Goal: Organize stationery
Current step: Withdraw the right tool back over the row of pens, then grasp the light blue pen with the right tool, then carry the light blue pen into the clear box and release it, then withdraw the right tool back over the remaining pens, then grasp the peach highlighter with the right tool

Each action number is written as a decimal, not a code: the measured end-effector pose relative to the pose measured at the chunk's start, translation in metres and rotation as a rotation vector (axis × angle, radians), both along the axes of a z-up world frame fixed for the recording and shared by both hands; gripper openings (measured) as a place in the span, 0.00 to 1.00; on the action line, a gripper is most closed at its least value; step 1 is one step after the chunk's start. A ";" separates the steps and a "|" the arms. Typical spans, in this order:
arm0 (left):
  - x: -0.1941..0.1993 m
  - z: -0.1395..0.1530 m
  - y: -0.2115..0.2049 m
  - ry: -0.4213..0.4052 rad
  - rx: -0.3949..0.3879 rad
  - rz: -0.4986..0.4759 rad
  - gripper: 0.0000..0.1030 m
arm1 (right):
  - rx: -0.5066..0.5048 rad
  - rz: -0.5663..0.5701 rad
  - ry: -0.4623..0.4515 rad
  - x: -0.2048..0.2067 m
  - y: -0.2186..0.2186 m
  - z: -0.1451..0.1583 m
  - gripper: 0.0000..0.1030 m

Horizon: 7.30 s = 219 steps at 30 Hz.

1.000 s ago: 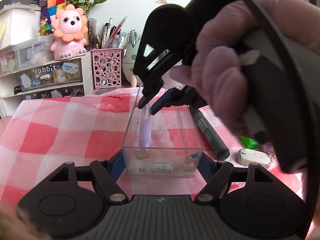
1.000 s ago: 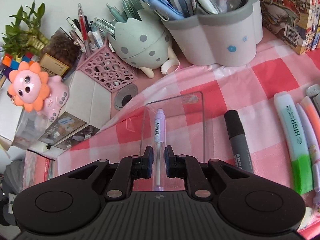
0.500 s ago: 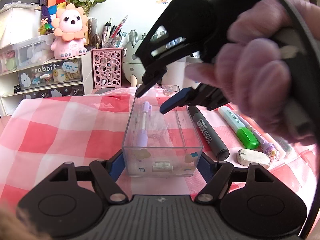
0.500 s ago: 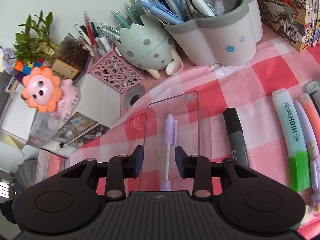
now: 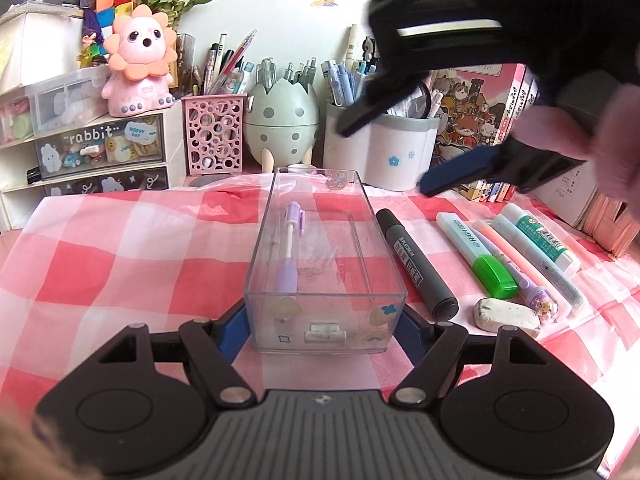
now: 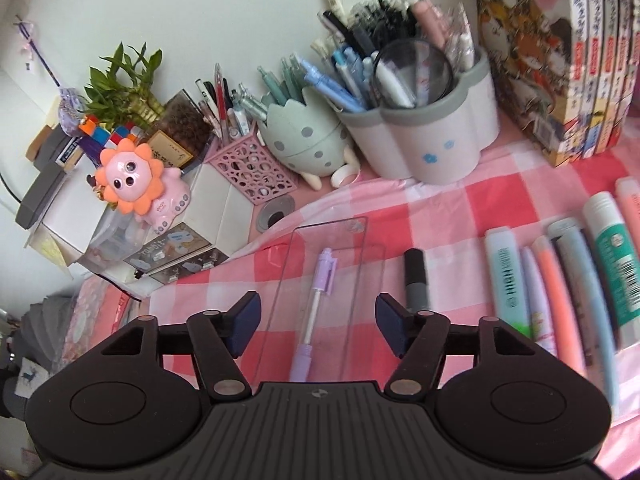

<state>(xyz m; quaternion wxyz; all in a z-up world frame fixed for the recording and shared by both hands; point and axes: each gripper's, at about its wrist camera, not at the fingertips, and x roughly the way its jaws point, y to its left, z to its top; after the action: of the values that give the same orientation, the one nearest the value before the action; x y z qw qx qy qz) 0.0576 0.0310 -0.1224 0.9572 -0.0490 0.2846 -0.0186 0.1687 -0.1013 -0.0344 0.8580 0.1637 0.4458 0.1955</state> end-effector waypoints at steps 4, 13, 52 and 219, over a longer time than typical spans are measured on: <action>0.002 -0.001 0.002 0.005 -0.007 0.001 0.48 | -0.050 -0.019 -0.047 -0.007 -0.015 0.002 0.67; 0.002 -0.001 0.005 -0.001 -0.033 0.003 0.48 | -0.168 -0.037 -0.126 -0.025 -0.050 -0.008 0.76; 0.003 -0.002 0.007 0.008 -0.054 -0.011 0.48 | -0.279 -0.156 -0.208 -0.035 -0.111 -0.036 0.23; 0.001 -0.002 0.010 0.005 -0.078 -0.015 0.48 | -0.478 0.078 -0.253 -0.057 -0.092 -0.053 0.18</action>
<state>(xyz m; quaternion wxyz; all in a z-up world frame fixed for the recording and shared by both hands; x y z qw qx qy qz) 0.0588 0.0406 -0.1239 0.9537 -0.0841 0.2863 -0.0365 0.1118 -0.1938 -0.0874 0.9129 -0.0866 0.3748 0.1365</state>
